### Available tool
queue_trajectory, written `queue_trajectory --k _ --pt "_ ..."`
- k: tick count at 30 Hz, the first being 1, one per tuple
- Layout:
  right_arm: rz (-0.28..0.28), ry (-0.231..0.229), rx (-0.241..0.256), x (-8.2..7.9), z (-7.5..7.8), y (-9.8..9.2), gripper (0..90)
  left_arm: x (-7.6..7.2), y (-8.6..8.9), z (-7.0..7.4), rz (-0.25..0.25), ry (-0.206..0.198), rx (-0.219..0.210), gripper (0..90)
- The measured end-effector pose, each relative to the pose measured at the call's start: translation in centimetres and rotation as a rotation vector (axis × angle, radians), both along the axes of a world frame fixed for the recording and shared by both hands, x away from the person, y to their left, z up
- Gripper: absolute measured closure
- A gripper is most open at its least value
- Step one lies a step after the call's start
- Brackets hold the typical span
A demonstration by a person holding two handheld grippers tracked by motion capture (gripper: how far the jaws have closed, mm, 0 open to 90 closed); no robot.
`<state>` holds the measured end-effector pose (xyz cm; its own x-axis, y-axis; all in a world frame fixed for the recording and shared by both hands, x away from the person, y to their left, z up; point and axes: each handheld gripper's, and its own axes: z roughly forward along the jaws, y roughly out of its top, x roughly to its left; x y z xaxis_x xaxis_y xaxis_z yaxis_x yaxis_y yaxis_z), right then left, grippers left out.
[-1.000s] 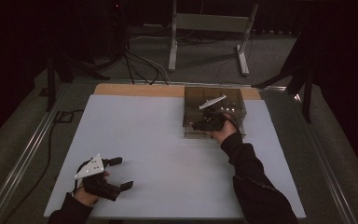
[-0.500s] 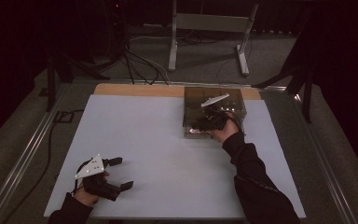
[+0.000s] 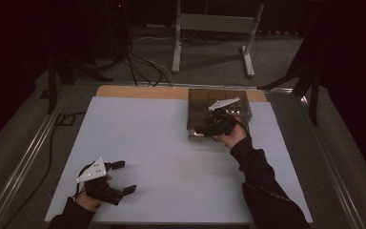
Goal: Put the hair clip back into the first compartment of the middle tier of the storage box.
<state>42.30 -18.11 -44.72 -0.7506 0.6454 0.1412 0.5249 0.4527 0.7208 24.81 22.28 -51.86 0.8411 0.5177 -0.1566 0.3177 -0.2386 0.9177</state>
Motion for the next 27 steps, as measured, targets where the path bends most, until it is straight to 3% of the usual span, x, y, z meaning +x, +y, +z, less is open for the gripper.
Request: queue_trajectory --k 14,20,23,25,27 --pt "-0.020 -0.035 0.067 -1.6 1.7 0.0 17.5 0.0 -0.1 0.0 0.002 0.003 -0.001 0.4" --pt "0.020 -0.028 0.087 -2.2 2.1 0.0 13.1 0.2 -0.1 0.0 0.009 0.009 -0.014 0.4" --pt "0.038 -0.025 0.091 -2.5 2.1 0.2 9.2 0.3 -0.2 0.0 0.006 0.013 -0.011 0.4" --pt "0.041 -0.036 0.079 -2.8 2.1 0.3 1.5 0.3 -0.2 -0.1 0.005 0.013 -0.011 0.4" --pt "0.043 -0.040 0.084 -3.0 2.2 0.4 1.4 0.4 -0.2 -0.1 0.005 0.015 -0.011 0.4"
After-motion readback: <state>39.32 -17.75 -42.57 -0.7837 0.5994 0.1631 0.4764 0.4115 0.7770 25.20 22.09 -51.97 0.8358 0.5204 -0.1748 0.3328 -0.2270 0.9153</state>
